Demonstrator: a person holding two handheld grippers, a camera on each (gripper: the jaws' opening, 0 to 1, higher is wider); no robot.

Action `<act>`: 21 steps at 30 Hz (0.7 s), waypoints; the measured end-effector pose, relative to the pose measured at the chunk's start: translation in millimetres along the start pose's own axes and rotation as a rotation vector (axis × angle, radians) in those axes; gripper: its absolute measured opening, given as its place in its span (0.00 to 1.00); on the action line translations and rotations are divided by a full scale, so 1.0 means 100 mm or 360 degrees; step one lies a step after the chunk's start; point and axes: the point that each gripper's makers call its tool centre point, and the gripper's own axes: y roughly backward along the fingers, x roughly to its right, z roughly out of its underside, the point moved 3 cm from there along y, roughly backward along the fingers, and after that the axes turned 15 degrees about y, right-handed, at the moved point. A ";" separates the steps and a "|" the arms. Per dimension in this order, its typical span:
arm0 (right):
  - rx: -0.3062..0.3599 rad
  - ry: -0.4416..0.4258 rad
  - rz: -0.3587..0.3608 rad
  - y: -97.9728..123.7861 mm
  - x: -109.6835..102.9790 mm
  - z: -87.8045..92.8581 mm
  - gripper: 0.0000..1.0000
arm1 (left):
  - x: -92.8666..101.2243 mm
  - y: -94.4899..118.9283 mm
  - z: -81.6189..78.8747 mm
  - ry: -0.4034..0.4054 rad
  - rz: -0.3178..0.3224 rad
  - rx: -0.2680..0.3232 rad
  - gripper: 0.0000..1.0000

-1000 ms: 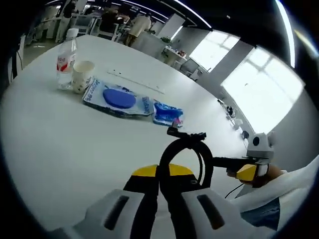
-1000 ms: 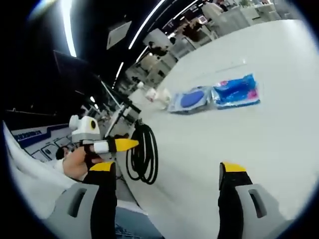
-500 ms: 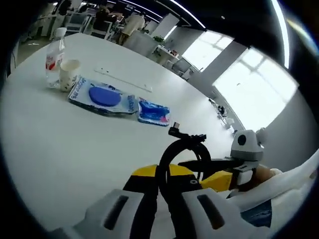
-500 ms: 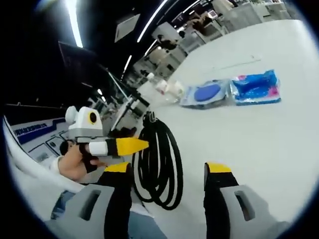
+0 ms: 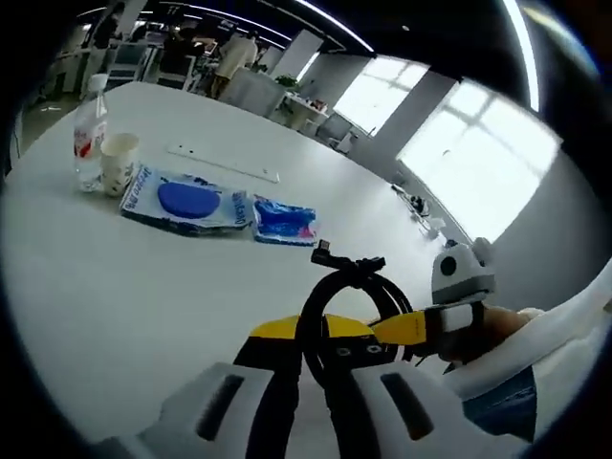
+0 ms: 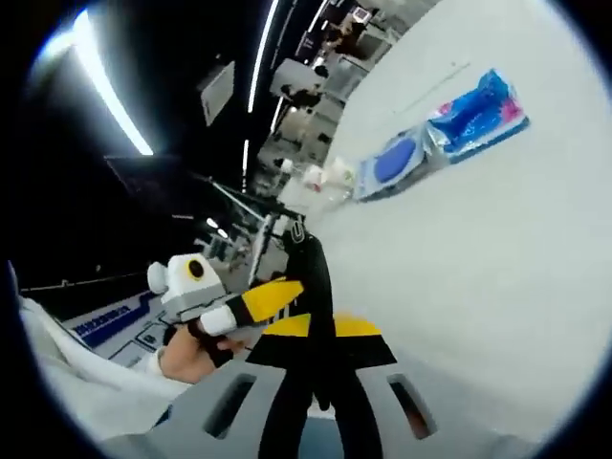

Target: Arrange the tabletop items into an orderly group along one side of the table until the central work area is clear of visible clutter.

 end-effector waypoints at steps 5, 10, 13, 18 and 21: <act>0.0012 0.0005 0.0017 0.03 0.02 -0.02 0.00 | -0.02 0.01 -0.02 -0.0008 0.0024 0.0045 0.11; 0.0063 -0.0034 0.0034 0.10 0.09 -0.05 0.00 | -0.02 0.03 0.04 0.0038 0.0091 0.0064 0.33; 0.0068 -0.0024 0.0049 0.11 0.11 -0.08 0.00 | -0.06 0.07 0.07 0.0036 0.0081 0.0068 0.34; 0.0092 -0.0025 0.0056 0.12 0.18 -0.16 0.00 | -0.23 0.17 0.01 0.0090 0.0001 0.0159 0.49; 0.0108 -0.0036 0.0058 0.11 0.26 -0.25 0.00 | -0.37 0.23 -0.01 0.0083 -0.0086 0.0218 0.74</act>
